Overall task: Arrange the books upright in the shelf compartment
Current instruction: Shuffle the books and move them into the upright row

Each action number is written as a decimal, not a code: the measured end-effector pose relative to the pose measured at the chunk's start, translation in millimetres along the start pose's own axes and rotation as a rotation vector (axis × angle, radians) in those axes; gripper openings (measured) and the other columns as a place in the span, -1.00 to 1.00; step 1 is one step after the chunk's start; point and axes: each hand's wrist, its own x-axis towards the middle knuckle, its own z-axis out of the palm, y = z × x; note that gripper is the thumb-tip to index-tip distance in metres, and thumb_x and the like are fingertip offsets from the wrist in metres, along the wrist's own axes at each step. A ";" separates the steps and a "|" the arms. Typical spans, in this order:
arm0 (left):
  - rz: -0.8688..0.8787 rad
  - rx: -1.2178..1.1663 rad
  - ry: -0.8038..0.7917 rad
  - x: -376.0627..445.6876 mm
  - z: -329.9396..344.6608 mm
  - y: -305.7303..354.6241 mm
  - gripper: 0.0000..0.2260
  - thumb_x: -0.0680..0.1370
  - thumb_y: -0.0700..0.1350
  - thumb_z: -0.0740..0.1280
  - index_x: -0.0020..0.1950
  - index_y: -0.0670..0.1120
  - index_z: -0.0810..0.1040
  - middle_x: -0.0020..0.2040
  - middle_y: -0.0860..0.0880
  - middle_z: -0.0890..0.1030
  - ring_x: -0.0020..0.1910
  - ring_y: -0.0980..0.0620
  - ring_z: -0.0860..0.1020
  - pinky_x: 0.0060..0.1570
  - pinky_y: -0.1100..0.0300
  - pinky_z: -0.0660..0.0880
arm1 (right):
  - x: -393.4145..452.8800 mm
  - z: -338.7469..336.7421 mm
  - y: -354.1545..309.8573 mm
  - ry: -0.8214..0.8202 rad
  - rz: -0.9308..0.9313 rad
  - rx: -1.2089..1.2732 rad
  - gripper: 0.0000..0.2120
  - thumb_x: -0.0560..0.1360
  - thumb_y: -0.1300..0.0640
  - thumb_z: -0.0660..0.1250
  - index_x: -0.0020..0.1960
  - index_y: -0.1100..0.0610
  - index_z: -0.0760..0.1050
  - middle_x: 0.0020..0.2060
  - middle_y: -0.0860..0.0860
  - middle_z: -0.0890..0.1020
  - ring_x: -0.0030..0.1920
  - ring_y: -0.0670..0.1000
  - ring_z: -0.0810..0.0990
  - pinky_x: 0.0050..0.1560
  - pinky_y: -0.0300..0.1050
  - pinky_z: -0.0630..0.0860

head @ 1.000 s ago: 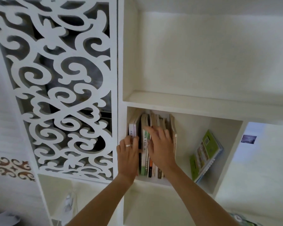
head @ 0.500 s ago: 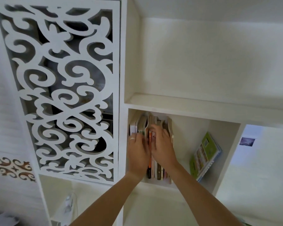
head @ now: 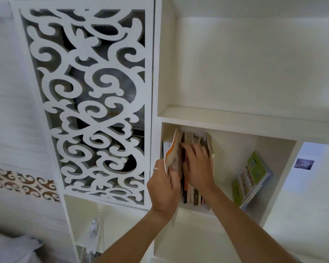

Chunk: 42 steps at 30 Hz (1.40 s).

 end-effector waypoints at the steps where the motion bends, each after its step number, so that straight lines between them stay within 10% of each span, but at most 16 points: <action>1: 0.000 0.019 0.002 3.0 -5.3 -0.9 -0.85 0.59 -0.07 0.13 -0.02 -0.07 0.45 -0.27 0.06 0.48 -0.35 0.10 0.46 -0.40 0.25 0.44 | 0.0 0.1 -1.5 0.002 0.001 -0.019 -0.51 0.53 0.06 0.15 0.46 0.03 0.44 0.17 0.02 0.51 0.14 0.06 0.45 0.16 -0.06 0.47; 20: -0.012 0.107 0.083 2.6 -58.4 4.6 -0.87 0.60 -0.08 0.13 0.08 -0.05 0.42 -0.18 -0.01 0.55 -0.31 0.00 0.51 -0.38 0.01 0.55 | 5.5 9.0 -19.0 0.030 0.071 -0.164 -0.70 0.58 -0.05 0.32 0.28 0.01 0.54 0.08 0.04 0.46 0.13 0.07 0.42 0.12 0.01 0.54; 34: 0.036 0.040 0.057 -1.4 -35.3 13.3 -0.83 0.61 -0.04 0.12 0.03 -0.09 0.43 -0.26 -0.04 0.53 -0.35 -0.04 0.52 -0.43 -0.04 0.53 | 3.7 1.9 -12.4 0.075 0.215 -0.320 -0.45 0.44 -0.24 0.48 0.27 0.08 0.49 0.13 0.16 0.51 0.09 0.16 0.45 0.08 0.03 0.51; 42: -0.044 0.049 -0.147 -2.0 11.1 -6.5 -0.80 0.71 0.00 0.12 0.20 -0.04 0.47 -0.12 0.09 0.52 -0.17 0.22 0.55 -0.24 0.44 0.43 | -6.0 -9.0 2.0 0.059 0.177 -0.244 -0.61 0.51 -0.13 0.41 0.26 0.02 0.49 0.13 0.09 0.45 0.14 0.11 0.41 0.13 0.02 0.51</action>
